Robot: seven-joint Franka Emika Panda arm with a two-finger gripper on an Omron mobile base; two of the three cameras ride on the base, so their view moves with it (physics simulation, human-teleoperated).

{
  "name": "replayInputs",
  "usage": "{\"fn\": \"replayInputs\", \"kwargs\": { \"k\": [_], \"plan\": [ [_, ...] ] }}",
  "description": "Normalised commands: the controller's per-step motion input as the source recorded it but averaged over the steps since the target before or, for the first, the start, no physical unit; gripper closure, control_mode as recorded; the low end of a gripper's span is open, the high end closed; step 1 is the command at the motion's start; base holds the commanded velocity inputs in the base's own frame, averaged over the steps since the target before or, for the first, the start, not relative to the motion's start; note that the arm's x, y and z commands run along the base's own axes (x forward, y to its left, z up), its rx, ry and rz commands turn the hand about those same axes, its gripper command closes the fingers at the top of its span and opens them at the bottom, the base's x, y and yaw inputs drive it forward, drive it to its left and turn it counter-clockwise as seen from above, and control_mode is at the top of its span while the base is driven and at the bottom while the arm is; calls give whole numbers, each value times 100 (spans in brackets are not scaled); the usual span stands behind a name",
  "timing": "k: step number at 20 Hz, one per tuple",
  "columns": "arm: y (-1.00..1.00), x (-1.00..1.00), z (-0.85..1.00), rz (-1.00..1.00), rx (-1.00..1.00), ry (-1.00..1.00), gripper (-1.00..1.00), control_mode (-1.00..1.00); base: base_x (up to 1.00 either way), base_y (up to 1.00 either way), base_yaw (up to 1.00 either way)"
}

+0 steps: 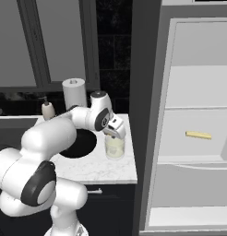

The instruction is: Grab a lemon wedge from the fridge and one ice cube from the ice bowl, and put them in the glass of lemonade.

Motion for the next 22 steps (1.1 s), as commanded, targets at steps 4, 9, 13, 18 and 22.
{"fn": "replayInputs", "kwargs": {
  "k": [4, 9, 13, 18, 22],
  "plan": [
    [-3, 1, -29, 0, 0, 0, 100, -100, 0, 0, 0],
    [0, 0, 0, 0, 0, 0, 100, -100, 0, 0, 0],
    [0, 0, 0, 0, 0, 0, -100, -100, 0, 0, 0],
    [0, 0, 0, 0, 0, 1, -100, -100, 0, 0, 0],
    [0, 0, 0, 0, 0, 0, -100, -100, 0, 0, 0]
  ]
}}
